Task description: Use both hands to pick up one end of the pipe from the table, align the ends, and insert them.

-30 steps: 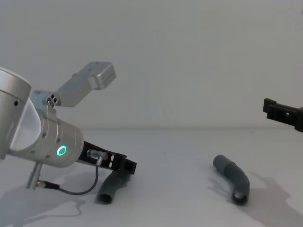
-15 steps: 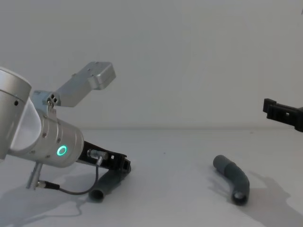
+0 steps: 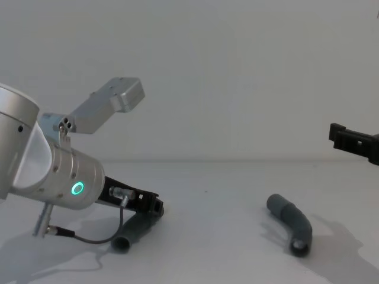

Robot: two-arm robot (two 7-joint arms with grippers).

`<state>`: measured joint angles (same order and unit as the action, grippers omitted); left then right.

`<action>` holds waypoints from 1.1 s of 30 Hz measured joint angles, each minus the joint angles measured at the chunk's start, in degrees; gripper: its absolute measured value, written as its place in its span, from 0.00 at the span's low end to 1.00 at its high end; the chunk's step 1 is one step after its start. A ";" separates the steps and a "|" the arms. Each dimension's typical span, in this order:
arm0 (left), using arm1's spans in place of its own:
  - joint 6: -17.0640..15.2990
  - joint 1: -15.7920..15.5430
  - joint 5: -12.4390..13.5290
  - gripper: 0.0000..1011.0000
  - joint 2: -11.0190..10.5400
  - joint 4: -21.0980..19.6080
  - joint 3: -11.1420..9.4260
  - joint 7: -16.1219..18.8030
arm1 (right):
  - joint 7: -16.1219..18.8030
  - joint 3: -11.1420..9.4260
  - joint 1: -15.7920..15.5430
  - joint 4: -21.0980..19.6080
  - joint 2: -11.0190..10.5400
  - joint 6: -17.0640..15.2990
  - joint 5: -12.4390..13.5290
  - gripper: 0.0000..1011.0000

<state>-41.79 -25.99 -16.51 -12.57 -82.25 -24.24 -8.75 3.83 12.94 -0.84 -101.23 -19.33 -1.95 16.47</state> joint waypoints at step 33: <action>0.00 0.00 0.01 0.31 0.00 -0.01 0.00 -0.01 | -1.27 3.50 4.57 -1.53 -0.27 -19.72 -4.83 0.99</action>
<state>-41.79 -25.99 -16.50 -12.57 -82.25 -24.24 -8.76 2.56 16.45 3.73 -102.75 -19.60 -21.68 11.63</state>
